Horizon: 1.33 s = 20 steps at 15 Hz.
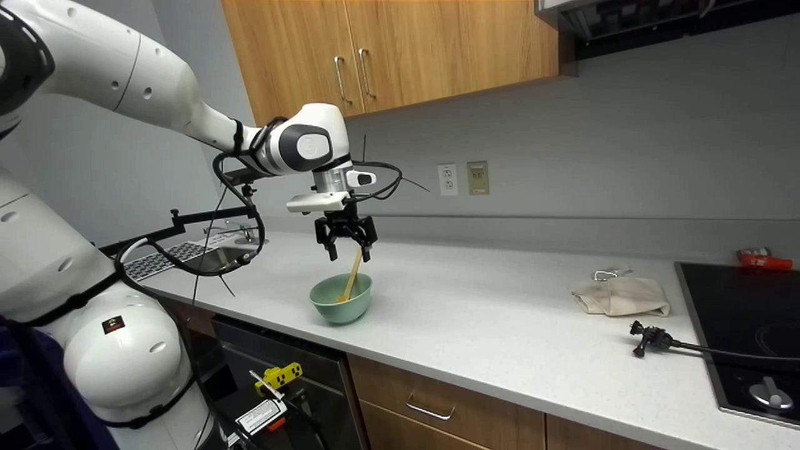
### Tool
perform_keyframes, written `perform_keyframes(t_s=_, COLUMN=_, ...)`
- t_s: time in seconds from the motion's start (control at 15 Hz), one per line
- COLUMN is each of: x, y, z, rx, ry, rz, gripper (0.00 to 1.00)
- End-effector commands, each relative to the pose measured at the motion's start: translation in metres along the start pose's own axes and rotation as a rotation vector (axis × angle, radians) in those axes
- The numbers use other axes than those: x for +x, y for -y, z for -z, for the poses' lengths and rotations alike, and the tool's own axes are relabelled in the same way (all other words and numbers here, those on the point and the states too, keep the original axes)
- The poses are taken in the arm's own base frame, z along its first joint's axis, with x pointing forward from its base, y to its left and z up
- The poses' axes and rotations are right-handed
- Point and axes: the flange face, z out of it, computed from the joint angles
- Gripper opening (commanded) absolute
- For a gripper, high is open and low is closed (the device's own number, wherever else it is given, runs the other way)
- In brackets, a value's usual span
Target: Use the wooden spatula to stir the contents in the green bowl
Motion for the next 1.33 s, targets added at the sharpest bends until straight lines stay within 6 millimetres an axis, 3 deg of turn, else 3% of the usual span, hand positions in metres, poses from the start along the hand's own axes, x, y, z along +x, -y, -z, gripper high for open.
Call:
perform_keyframes(t_s=0.0, x=0.0179, y=0.0202, z=0.0042, rx=0.007, ry=-0.074, rz=0.126, gripper=1.00)
perform_keyframes(t_s=0.13, x=0.0211, y=0.0294, z=0.0067, rx=0.027, ry=-0.108, rz=0.153, gripper=1.00)
perform_keyframes(t_s=1.27, x=0.0175, y=0.0254, z=0.0037, rx=0.003, ry=-0.080, rz=0.114, gripper=1.00)
